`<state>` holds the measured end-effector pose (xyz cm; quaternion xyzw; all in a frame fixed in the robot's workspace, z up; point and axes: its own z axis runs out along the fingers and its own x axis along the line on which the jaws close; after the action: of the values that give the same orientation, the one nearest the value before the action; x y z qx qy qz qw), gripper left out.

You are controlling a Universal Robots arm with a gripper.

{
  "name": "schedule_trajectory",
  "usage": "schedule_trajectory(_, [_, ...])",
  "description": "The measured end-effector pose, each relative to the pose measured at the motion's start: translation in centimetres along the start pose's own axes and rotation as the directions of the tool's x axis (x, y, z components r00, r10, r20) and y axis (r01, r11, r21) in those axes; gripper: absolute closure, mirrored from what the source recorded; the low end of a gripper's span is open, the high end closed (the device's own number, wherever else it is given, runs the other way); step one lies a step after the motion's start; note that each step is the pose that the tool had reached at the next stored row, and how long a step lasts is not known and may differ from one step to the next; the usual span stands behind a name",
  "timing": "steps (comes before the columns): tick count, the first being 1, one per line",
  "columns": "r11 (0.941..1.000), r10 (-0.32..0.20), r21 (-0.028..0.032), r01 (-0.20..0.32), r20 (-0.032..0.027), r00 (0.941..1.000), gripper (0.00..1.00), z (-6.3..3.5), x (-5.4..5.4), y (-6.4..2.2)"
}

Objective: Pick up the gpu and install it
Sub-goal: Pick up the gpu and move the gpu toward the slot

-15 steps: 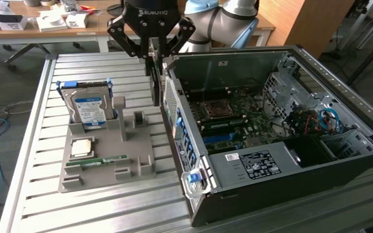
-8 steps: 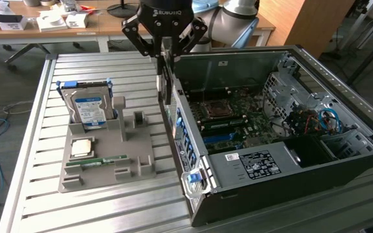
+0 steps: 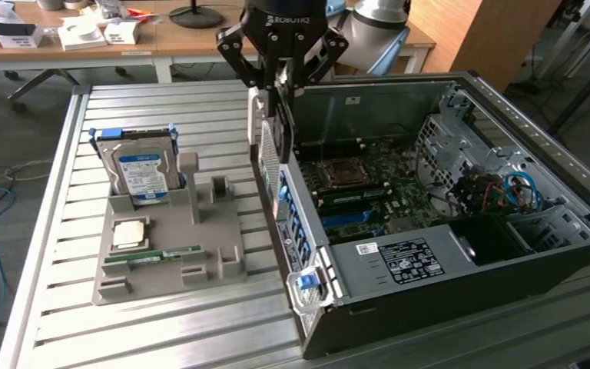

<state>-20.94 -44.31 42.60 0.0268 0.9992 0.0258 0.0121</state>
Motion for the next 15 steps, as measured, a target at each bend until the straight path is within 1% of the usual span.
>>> schedule_trajectory(15, [1.0000, 0.000, -0.0033, 0.000, -0.0001, 1.0000, 0.74, 0.09, -3.6, 0.19])
